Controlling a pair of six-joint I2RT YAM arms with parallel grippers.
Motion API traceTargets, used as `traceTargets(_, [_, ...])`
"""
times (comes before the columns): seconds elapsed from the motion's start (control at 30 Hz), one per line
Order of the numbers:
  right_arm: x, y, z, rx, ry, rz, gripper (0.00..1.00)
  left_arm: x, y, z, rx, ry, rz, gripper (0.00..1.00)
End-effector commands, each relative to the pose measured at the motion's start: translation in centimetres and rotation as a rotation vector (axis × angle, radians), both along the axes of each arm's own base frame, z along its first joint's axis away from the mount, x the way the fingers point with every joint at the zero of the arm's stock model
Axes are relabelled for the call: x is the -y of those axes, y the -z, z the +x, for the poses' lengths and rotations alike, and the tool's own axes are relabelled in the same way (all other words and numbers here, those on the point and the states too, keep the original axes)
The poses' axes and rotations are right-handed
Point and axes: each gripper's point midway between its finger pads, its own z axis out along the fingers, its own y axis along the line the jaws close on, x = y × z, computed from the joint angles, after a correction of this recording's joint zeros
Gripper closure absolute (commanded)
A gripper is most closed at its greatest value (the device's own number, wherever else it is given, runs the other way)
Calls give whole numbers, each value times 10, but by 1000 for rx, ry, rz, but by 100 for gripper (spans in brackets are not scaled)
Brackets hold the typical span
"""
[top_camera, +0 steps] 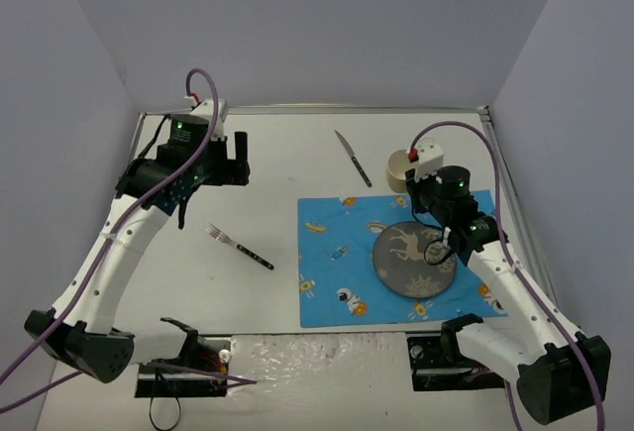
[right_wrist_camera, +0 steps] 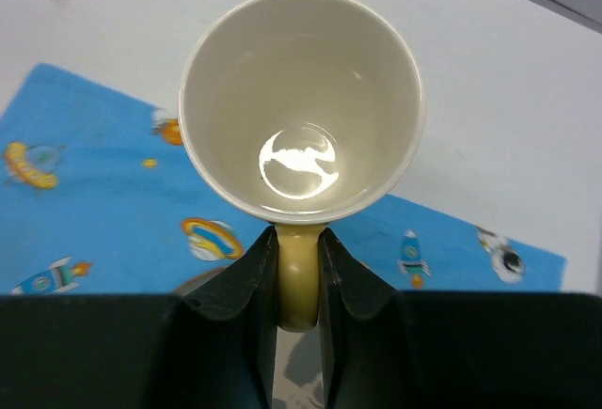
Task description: Set the dinner table for one person
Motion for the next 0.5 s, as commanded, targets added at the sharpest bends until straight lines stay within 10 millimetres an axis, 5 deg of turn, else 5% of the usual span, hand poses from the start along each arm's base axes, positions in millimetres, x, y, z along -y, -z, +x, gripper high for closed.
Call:
traceTargets(0.0, [48, -43, 23, 174, 127, 25, 100, -10, 7, -10, 32, 35, -15, 15])
traceTargets(0.17, [96, -40, 23, 192, 245, 12, 100, -16, 46, -24, -21, 48, -36, 13])
traceTargets(0.27, [131, -35, 22, 184, 295, 16, 100, -25, 56, -27, -40, 23, -44, 12])
traceTargets(0.47, [166, -13, 29, 122, 334, 2, 100, -42, 58, -33, -16, -33, 0, 11])
